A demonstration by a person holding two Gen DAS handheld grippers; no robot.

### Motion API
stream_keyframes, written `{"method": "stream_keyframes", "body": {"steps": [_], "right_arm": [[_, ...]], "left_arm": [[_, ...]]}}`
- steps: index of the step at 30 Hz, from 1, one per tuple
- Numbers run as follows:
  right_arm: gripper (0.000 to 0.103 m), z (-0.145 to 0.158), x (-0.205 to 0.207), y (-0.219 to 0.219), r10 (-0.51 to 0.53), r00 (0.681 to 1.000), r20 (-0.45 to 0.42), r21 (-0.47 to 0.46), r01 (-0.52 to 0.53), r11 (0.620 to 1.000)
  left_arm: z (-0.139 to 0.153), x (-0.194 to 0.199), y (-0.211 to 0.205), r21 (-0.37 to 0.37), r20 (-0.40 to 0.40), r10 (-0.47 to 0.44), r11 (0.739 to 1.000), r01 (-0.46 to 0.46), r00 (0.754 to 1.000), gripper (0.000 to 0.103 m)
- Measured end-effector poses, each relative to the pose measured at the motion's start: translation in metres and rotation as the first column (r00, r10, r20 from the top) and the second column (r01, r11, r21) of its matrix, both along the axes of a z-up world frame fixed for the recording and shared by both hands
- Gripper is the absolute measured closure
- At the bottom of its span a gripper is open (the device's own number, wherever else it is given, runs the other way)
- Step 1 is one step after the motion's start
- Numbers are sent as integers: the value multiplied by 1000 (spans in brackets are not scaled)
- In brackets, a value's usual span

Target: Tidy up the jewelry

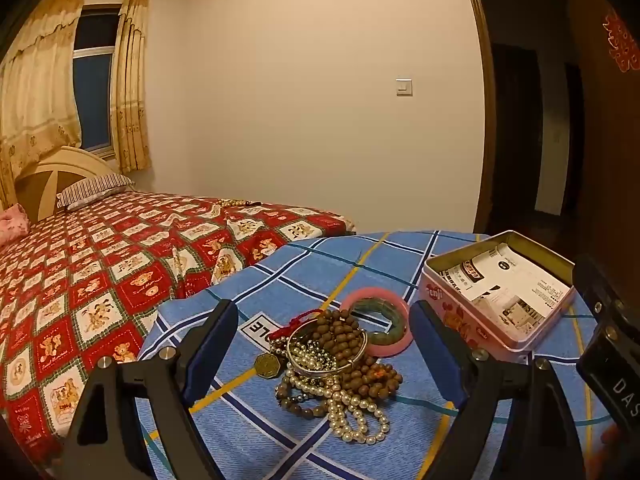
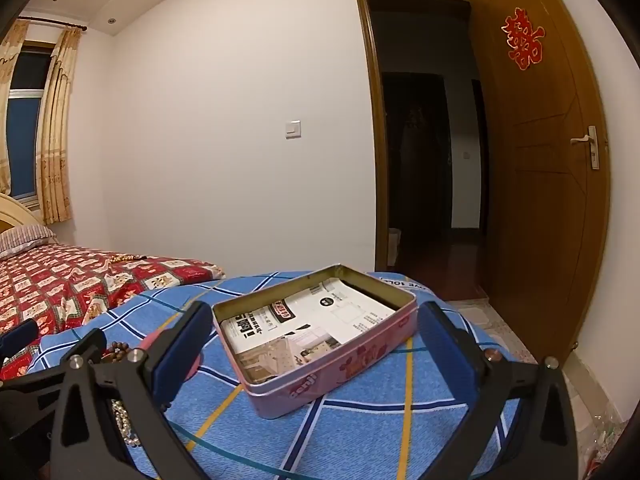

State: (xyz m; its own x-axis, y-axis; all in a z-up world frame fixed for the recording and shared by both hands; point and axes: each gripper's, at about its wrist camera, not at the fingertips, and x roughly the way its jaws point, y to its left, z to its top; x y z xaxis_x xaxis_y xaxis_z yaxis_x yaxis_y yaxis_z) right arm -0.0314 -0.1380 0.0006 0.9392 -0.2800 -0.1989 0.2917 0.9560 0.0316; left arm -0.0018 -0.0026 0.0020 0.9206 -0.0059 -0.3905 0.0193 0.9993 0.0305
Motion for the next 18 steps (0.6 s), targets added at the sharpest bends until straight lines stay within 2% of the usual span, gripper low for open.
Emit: {"method": "stream_keyframes", "body": {"steps": [18], "right_arm": [[0,0,-1,-4,-5,1000,8,7,5,1000]], "left_arm": [[3,-3,4,-22,24,-2,1000,2,1000,16]]}}
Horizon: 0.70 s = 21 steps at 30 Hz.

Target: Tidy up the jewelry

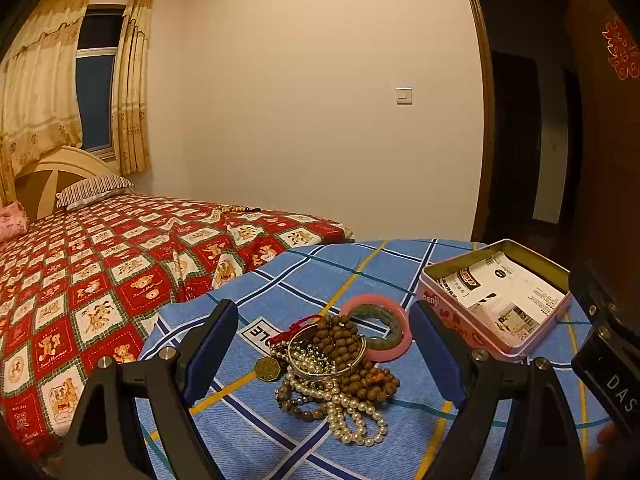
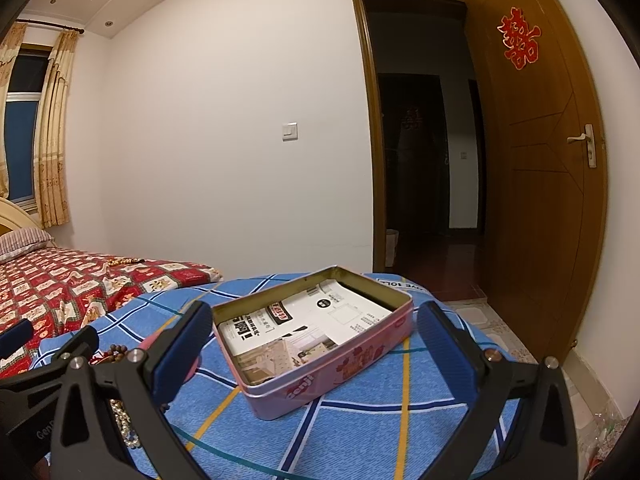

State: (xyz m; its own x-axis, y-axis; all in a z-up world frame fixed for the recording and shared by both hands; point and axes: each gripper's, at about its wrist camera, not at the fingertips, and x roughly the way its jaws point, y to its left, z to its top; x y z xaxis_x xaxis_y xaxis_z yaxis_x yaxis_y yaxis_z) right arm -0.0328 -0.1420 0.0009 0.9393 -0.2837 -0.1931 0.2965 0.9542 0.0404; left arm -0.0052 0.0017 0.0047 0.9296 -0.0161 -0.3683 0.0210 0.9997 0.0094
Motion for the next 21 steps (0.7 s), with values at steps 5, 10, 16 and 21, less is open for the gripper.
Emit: {"method": "stream_keyframes", "body": {"steps": [5,10,16,21], "right_arm": [[0,0,0,0,0,1000,0,0,0,1000],[0,0,0,0,1,1000,0,0,-1,1000],[0,0,0,-1,-1,1000,-1,2,1,1000],[0,0,0,-1,-1,1000,-1,2,1,1000]], "left_arm": [[0,-1,0,-1,2,-1,1000,1,1000,16],[0,-1,1,-2,3,-2,1000,2,1000,16],[0,-1,1,-2,2,-1,1000,1,1000,16],[0,-1,1,-3,2,-2,1000,2,1000,16]]}}
